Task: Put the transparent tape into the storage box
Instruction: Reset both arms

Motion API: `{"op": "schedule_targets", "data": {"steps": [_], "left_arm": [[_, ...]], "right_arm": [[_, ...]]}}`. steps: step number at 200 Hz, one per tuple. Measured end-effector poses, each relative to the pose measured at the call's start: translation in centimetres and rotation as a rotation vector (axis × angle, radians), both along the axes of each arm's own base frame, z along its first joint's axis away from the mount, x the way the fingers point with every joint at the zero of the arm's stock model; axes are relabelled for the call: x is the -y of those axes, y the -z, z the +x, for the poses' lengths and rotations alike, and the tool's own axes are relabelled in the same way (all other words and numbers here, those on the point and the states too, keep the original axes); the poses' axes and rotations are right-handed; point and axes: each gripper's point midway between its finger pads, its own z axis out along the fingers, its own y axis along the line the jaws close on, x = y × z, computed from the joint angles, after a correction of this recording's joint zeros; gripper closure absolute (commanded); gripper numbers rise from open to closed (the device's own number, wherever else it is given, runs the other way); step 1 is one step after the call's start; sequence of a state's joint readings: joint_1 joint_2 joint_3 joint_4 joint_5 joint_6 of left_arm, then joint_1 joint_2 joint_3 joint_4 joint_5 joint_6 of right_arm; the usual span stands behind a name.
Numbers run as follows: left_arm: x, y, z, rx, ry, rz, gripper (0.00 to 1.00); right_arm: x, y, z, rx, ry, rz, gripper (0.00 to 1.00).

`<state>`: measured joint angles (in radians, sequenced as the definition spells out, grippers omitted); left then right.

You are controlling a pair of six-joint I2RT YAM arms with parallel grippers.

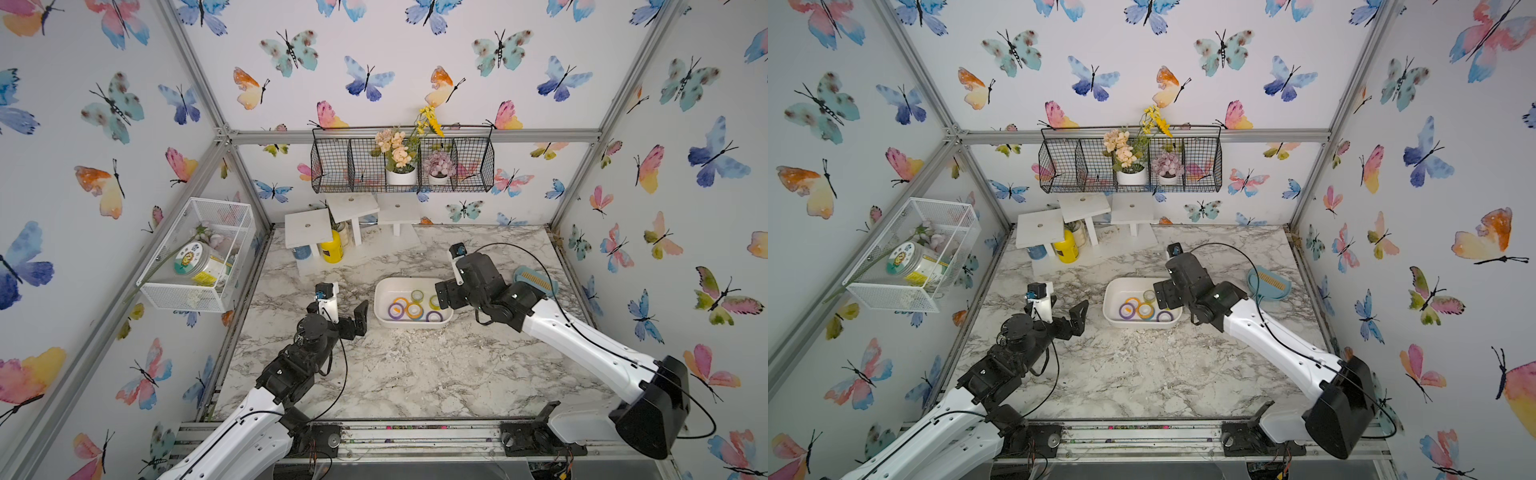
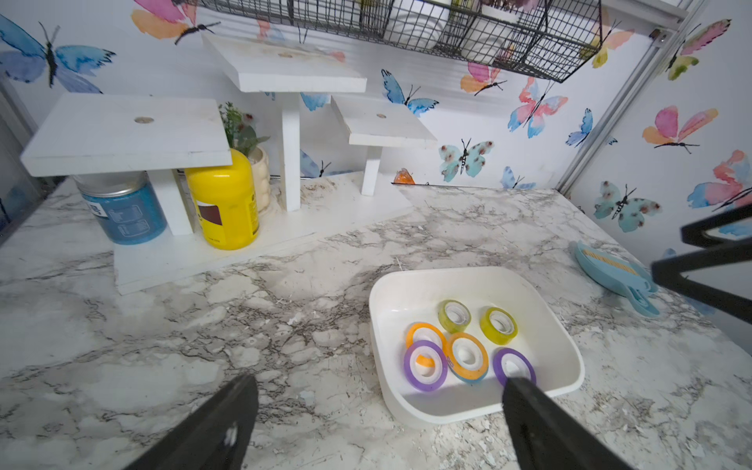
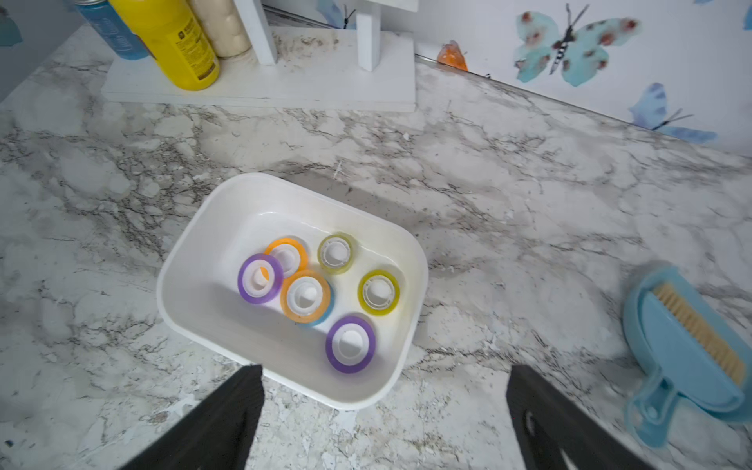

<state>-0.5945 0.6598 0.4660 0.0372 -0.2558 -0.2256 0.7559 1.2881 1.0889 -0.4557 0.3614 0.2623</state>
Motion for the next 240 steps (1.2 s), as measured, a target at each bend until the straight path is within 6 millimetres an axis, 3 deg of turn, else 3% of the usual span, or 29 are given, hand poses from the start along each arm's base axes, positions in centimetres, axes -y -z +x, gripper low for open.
{"op": "schedule_targets", "data": {"steps": [35,58,91,112,125,145,158,179,215,240], "left_arm": [[-1.8,-0.6,-0.2,0.072,-0.073,0.039,0.01],[-3.3,0.0,-0.1,0.113,-0.143,0.075,0.01],[-5.4,1.4,0.7,0.173,-0.231,0.155,0.01],[-8.7,2.9,1.9,0.18,-0.328,0.176,0.01],[-12.1,4.4,2.8,0.155,-0.408,0.167,0.01],[-16.1,6.7,3.5,0.108,-0.496,0.118,0.01],[-17.2,8.2,3.8,0.08,-0.51,0.09,0.01],[-17.1,10.2,4.6,0.036,-0.472,0.069,0.01],[-15.2,13.0,6.5,-0.015,-0.355,0.058,0.01],[-12.9,12.4,8.9,-0.004,-0.276,0.103,0.01]], "right_arm": [[5.4,2.7,-1.5,0.158,0.119,-0.06,0.01],[8.3,4.5,-2.1,0.243,0.201,-0.102,0.01],[11.4,4.5,-2.2,0.364,0.347,-0.119,0.01],[12.5,3.2,-1.7,0.442,0.409,-0.075,0.01],[13.9,3.1,-1.3,0.478,0.461,-0.04,0.01],[16.6,4.0,-1.1,0.508,0.538,-0.006,0.01],[18.3,5.0,-1.2,0.518,0.576,0.002,0.01],[19.9,5.9,-1.3,0.53,0.615,0.013,0.01],[20.4,5.2,-0.3,0.577,0.634,0.043,0.01],[20.5,5.6,0.3,0.584,0.633,0.03,0.01]]}}
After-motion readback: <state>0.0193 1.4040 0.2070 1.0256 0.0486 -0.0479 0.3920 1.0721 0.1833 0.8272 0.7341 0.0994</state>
